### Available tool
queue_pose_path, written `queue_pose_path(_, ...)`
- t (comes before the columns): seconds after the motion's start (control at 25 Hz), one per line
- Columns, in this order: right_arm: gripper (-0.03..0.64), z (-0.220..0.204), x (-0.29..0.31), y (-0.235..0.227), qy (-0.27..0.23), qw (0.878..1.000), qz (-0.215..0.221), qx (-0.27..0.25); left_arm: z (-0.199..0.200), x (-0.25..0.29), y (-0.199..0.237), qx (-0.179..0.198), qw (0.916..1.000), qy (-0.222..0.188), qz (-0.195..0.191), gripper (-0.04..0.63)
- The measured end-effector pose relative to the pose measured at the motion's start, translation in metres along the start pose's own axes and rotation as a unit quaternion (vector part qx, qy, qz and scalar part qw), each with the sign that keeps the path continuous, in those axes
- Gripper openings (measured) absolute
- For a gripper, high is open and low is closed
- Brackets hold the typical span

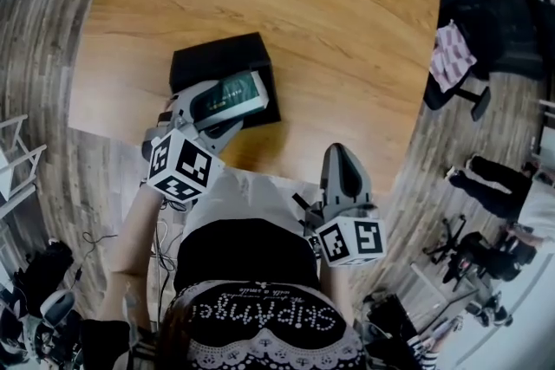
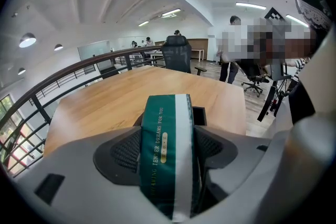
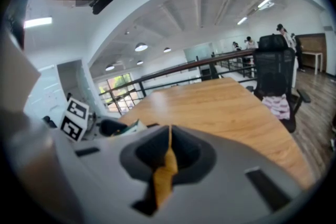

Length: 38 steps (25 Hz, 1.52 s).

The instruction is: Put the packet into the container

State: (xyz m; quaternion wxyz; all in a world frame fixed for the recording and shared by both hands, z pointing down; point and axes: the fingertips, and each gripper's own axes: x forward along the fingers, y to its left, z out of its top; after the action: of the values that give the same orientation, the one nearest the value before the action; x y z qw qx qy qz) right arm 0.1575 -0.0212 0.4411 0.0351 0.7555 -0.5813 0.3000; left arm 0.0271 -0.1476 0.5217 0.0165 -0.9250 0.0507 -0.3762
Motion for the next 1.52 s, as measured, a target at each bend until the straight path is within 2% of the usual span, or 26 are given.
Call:
queue_pose_path(0.84, 0.037, -0.004, -0.014, 0.001, -0.007, 1.0, -0.008, 0.001, -0.018, 0.024, -0.004, 0.012, 0.9992, 0.037, -0.004, 0.336)
queue_pose_path(1.08, 0.037, -0.003, -0.018, -0.002, -0.013, 1.0, -0.009, 0.0, -0.021, 0.037, -0.005, 0.013, 0.9973, 0.071, -0.013, 0.336)
queue_pose_path(1.52, 0.037, -0.002, -0.023, 0.005, -0.024, 1.0, -0.002, -0.006, -0.022, 0.04, -0.002, 0.006, 0.9972, 0.075, -0.006, 0.337)
